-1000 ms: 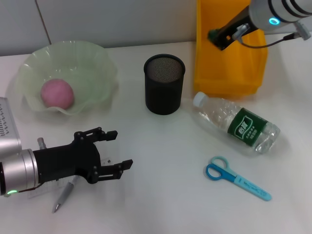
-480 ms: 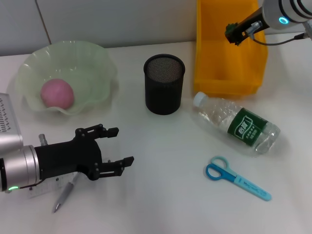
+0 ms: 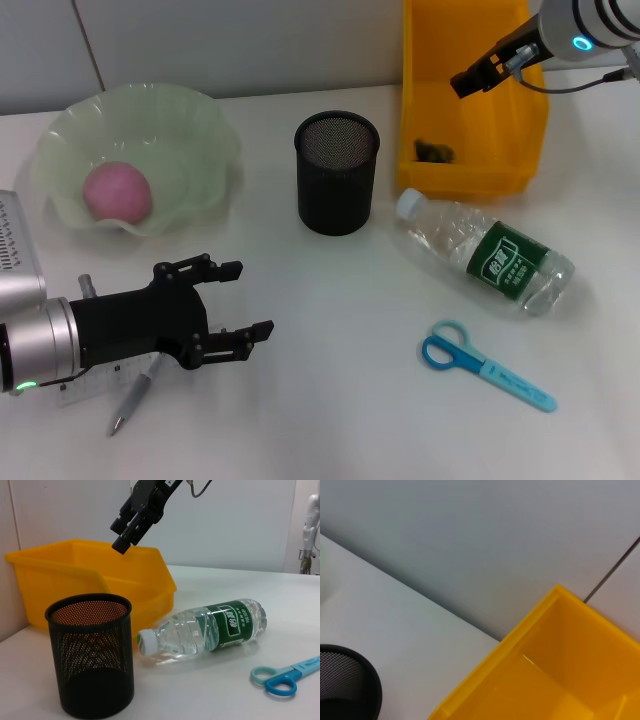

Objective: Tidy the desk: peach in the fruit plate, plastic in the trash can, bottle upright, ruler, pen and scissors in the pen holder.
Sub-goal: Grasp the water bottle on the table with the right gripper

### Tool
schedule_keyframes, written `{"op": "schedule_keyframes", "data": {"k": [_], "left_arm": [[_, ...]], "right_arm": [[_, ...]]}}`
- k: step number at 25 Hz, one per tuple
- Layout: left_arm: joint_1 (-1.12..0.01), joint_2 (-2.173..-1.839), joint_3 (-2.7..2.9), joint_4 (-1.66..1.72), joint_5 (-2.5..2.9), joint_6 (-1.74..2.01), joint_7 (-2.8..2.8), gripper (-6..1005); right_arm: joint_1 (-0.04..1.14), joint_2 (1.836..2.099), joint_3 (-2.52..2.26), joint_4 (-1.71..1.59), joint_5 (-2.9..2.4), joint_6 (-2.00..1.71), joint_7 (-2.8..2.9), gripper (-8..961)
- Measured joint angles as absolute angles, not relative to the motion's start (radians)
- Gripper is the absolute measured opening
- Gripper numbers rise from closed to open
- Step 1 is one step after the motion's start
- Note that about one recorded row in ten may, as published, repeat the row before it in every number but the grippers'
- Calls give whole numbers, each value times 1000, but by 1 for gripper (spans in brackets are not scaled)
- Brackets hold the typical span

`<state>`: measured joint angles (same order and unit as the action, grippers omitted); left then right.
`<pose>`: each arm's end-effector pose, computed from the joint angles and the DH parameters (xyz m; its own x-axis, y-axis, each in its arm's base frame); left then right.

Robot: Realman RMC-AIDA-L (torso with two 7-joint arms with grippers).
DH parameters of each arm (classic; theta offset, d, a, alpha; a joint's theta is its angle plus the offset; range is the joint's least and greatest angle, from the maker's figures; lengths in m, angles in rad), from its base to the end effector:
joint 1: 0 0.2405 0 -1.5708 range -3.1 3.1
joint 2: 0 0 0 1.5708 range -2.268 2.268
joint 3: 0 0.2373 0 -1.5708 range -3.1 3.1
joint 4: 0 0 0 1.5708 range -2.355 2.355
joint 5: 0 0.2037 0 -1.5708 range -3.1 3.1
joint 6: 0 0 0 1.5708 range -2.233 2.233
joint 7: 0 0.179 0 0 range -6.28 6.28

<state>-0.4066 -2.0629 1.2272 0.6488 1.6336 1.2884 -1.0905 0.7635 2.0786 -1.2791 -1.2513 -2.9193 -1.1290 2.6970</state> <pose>-0.2353 0.3125 -0.0696 0.9124 0.1162 0.3925 0.2319 -0.9369 -0.2616 0.1594 0.4537 0.0340 0.8176 -0.5741 -0.0450 -0.3783 -0.4765 -0.7936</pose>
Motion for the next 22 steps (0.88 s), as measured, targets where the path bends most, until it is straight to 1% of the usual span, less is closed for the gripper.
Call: {"op": "schedule_keyframes", "data": {"k": [3, 9, 14, 22], "left_arm": [[-406, -2063, 1227, 649, 1634, 1288, -1091, 827], [-402, -2063, 1226, 652, 1634, 1289, -1091, 826], [-398, -2063, 1224, 654, 1631, 1294, -1092, 827], [-394, -2062, 1222, 650, 1631, 1290, -1093, 826]], "right_arm": [[762, 2079, -1274, -1260, -2919, -1131, 2697, 776], [748, 2079, -1269, -1379, -2919, -1256, 2708, 834], [778, 2080, -1269, -1488, -2907, -1513, 2710, 834], [818, 2079, -1283, -1499, -2902, -1690, 2705, 834]]}}
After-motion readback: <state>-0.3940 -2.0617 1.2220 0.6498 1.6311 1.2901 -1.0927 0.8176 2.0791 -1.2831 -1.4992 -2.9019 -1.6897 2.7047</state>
